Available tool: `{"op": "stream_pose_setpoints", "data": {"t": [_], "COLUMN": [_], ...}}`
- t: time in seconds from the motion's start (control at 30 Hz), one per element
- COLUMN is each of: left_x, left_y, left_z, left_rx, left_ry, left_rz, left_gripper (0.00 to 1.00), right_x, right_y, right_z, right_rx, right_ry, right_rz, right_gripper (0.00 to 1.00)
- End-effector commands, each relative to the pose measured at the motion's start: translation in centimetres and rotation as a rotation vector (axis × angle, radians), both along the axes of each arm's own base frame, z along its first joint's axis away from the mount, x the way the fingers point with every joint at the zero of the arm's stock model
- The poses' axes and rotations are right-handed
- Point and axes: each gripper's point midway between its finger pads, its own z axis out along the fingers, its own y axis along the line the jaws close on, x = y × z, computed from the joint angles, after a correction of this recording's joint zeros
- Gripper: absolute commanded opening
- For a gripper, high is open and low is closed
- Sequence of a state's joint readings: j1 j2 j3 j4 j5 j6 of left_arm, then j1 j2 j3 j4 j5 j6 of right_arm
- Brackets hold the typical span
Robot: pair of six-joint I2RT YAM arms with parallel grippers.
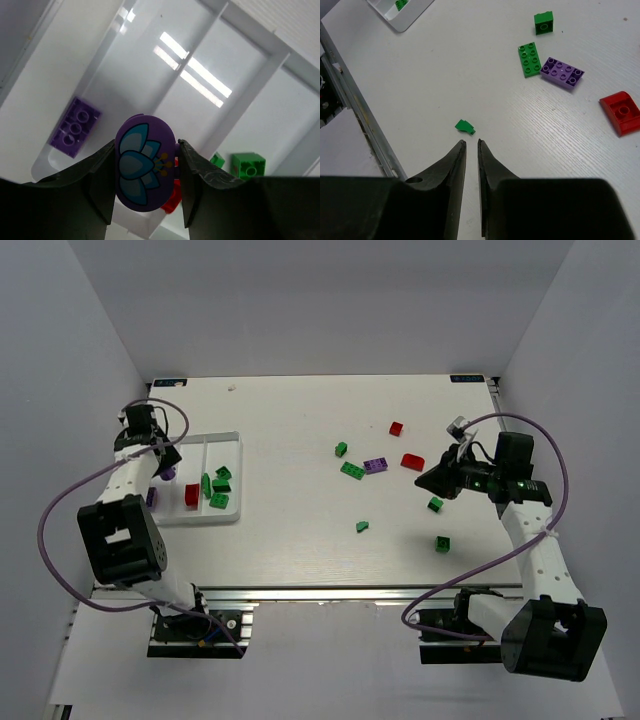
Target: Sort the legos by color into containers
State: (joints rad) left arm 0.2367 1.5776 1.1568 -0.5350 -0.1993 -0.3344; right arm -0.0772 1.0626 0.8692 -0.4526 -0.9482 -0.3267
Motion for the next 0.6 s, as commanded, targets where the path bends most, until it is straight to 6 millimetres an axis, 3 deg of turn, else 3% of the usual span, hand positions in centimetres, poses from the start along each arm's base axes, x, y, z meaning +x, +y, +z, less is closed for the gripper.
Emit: {"op": "stream_pose_setpoints", "data": {"t": [0.0, 0.1, 0.3, 0.57], "left_x": [2.0, 2.6, 4.2, 4.6], "left_y": [1.7, 3.1, 3.7, 4.1], "left_z": [1.5, 0.7, -0.7, -2.3], "left_rx": [0.044, 0.063, 0.031, 0.028], "left_ry": [-0.042, -0.011, 0.014, 0.058], "left_rz": [0.032, 0.044, 0.049, 0.071], "left_gripper": [0.19, 0.2, 0.28, 0.58], "right_x": [-0.3, -0.4, -0.5, -0.6], "right_y": [0.4, 0.5, 0.4, 0.3], "right_z": [0.5, 0.4, 0.1, -0.4], "right_rx": [0.008, 0.011, 0.006, -0.002], "right_ry": [-0.053, -0.053, -0.05, -0.042], "right_rz": [0.037, 0.039, 0.043, 0.039], "right_gripper": [0.21, 0.22, 0.24, 0.28]}}
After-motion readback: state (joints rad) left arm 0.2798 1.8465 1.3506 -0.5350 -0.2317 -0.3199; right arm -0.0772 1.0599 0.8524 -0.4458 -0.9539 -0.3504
